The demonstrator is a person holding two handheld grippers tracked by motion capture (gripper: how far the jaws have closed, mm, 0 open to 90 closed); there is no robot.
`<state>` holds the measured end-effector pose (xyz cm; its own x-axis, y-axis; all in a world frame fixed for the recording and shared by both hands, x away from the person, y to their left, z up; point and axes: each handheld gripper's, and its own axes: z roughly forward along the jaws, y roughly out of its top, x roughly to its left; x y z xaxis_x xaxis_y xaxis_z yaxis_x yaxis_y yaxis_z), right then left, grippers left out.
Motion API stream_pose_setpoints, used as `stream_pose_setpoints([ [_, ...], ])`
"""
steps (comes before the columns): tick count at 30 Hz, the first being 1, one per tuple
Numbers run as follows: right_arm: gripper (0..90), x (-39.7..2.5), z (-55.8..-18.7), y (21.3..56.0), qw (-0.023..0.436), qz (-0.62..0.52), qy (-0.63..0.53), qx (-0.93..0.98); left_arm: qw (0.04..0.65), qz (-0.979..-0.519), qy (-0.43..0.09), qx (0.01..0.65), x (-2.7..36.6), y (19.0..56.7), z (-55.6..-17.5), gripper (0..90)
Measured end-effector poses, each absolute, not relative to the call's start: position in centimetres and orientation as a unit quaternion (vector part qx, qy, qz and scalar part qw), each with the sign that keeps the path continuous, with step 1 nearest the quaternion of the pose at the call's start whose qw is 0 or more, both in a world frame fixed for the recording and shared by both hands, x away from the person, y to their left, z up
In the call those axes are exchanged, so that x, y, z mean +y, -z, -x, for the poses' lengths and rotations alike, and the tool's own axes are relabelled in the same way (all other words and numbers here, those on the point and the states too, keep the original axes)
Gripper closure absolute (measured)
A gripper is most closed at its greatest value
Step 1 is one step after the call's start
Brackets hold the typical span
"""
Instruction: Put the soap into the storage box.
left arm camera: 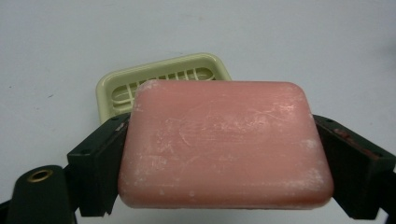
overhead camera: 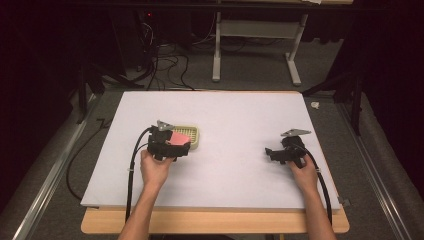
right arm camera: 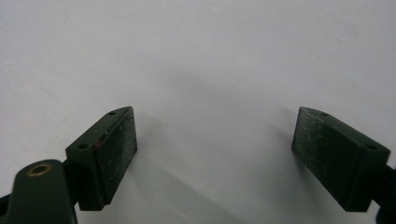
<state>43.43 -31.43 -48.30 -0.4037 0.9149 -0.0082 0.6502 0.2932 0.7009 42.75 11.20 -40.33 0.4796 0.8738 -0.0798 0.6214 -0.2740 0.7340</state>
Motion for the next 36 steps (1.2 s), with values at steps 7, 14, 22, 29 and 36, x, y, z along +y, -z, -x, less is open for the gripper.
stream_pose_setpoints([
  [7,14.6,-31.4,-43.4,48.3,0.21,-0.504,-0.315,0.776,0.36,-0.78,-0.177,0.481,10.5,40.2,-43.7,13.9],
  [14,14.6,-31.4,-43.4,48.3,0.21,-0.505,-0.315,0.776,0.347,-0.781,-0.176,0.488,10.1,40.5,-44.7,13.9],
  [22,14.6,-31.4,-43.4,48.3,0.21,-0.504,-0.315,0.776,0.335,-0.78,-0.177,0.497,9.6,40.9,-46.0,13.9],
  [29,14.6,-31.4,-43.4,48.3,0.21,-0.504,-0.315,0.776,0.324,-0.779,-0.177,0.507,9.1,41.6,-47.1,13.9],
  [36,14.6,-31.4,-43.4,48.3,0.21,-0.505,-0.315,0.776,0.315,-0.772,-0.177,0.523,8.9,42.4,-48.0,13.9],
])
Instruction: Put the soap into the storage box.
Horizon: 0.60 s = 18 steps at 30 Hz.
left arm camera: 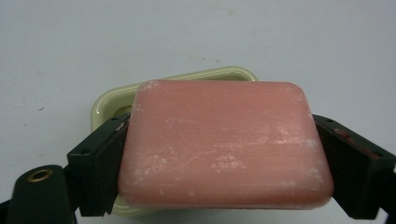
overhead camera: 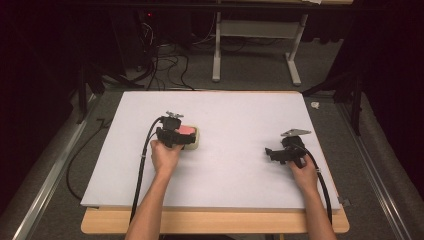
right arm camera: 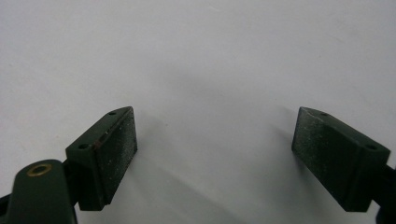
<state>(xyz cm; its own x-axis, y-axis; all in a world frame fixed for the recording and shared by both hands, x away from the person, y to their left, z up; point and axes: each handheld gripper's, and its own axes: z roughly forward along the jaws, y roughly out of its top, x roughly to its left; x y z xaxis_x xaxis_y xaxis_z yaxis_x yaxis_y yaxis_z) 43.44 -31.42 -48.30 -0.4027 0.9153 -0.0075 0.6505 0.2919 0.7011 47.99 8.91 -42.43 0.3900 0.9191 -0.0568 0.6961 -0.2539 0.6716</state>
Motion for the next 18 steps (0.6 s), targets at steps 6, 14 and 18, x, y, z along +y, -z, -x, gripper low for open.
stream_pose_setpoints([
  [6,14.6,-31.4,-43.4,48.3,0.21,-0.504,-0.315,0.776,0.302,-0.772,-0.171,0.532,8.8,43.2,-48.6,13.9],
  [14,14.6,-31.4,-43.4,48.3,0.21,-0.504,-0.315,0.776,0.292,-0.772,-0.167,0.54,8.6,44.0,-49.0,13.8],
  [18,14.6,-31.4,-43.4,48.3,0.21,-0.504,-0.315,0.776,0.291,-0.772,-0.166,0.541,8.6,44.2,-49.1,13.8],
])
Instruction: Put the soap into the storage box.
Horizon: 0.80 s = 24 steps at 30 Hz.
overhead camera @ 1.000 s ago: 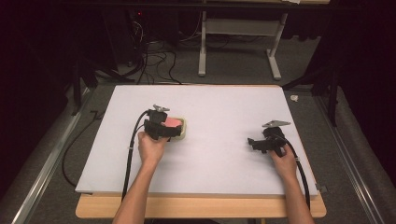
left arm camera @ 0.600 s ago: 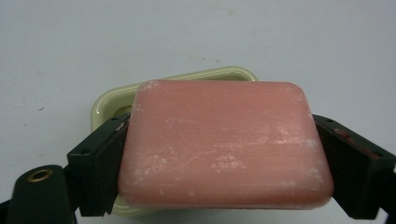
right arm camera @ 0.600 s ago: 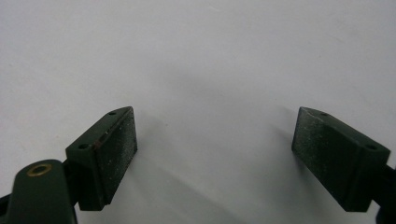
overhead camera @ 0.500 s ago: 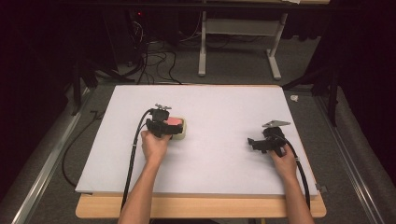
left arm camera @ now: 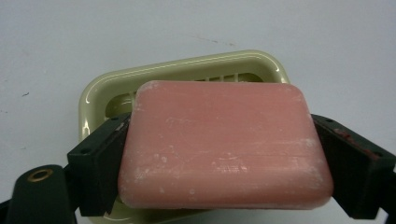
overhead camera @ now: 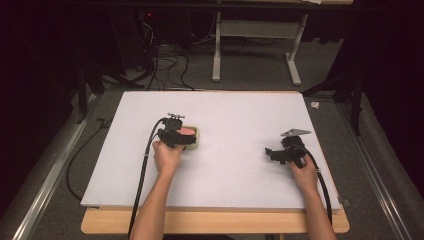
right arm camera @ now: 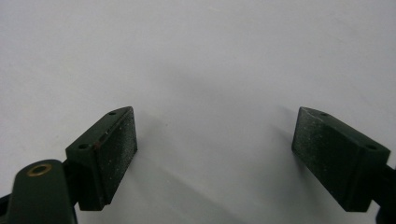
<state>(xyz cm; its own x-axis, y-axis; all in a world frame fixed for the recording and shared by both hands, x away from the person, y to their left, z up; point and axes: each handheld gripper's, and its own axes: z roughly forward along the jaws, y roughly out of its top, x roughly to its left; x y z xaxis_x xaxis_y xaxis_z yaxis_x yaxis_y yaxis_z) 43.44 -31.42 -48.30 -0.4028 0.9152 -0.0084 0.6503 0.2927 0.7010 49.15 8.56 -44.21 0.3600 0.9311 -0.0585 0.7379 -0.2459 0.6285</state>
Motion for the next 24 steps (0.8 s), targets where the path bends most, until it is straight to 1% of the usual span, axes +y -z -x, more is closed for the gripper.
stream_pose_setpoints([
  [14,14.6,-31.42,-43.44,48.3,0.21,-0.504,-0.315,0.776,0.296,-0.766,-0.159,0.548,8.94,44.59,-49.29,13.7],
  [24,14.5,-31.43,-43.44,48.3,0.21,-0.504,-0.315,0.776,0.294,-0.763,-0.173,0.55,9.09,44.38,-49.54,12.4],
])
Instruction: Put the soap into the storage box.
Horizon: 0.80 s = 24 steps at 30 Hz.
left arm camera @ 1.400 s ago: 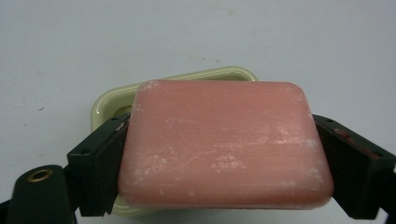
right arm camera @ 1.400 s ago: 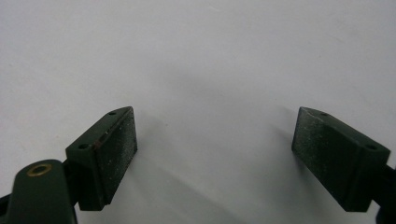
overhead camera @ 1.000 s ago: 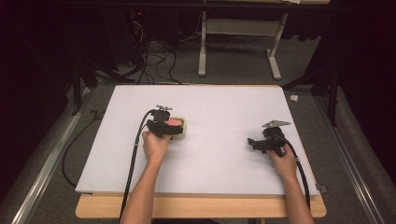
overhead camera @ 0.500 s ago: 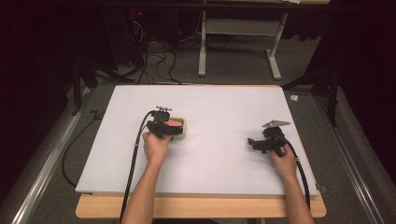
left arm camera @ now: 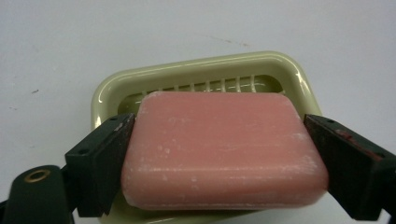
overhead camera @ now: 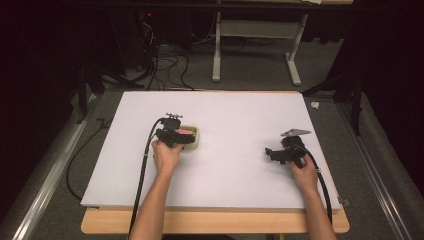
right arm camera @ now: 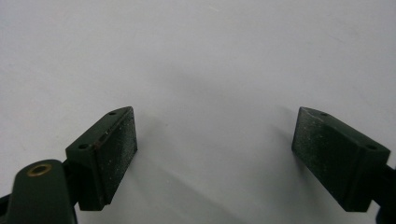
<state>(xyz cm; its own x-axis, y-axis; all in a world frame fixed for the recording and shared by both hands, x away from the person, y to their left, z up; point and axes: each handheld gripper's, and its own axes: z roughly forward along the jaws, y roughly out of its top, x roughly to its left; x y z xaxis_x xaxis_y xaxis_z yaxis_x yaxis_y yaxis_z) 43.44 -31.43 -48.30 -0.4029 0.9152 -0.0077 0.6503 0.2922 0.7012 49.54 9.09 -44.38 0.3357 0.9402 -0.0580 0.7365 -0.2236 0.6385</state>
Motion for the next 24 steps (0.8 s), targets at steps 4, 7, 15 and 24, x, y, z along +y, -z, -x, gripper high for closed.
stream_pose_setpoints([
  [4,14.6,-31.4,-43.4,48.3,0.21,-0.505,-0.315,0.776,0.304,-0.761,-0.178,0.546,9.3,43.8,-49.5,9.6],
  [7,14.6,-31.4,-43.4,48.3,0.21,-0.504,-0.315,0.776,0.306,-0.762,-0.18,0.542,9.3,43.7,-49.4,9.0],
  [15,14.6,-31.4,-43.4,48.3,0.21,-0.505,-0.315,0.776,0.333,-0.76,-0.189,0.525,10.0,42.6,-48.5,9.4],
  [24,14.5,-31.4,-43.4,48.3,0.21,-0.505,-0.315,0.776,0.354,-0.763,-0.2,0.504,10.8,41.5,-47.2,10.3],
])
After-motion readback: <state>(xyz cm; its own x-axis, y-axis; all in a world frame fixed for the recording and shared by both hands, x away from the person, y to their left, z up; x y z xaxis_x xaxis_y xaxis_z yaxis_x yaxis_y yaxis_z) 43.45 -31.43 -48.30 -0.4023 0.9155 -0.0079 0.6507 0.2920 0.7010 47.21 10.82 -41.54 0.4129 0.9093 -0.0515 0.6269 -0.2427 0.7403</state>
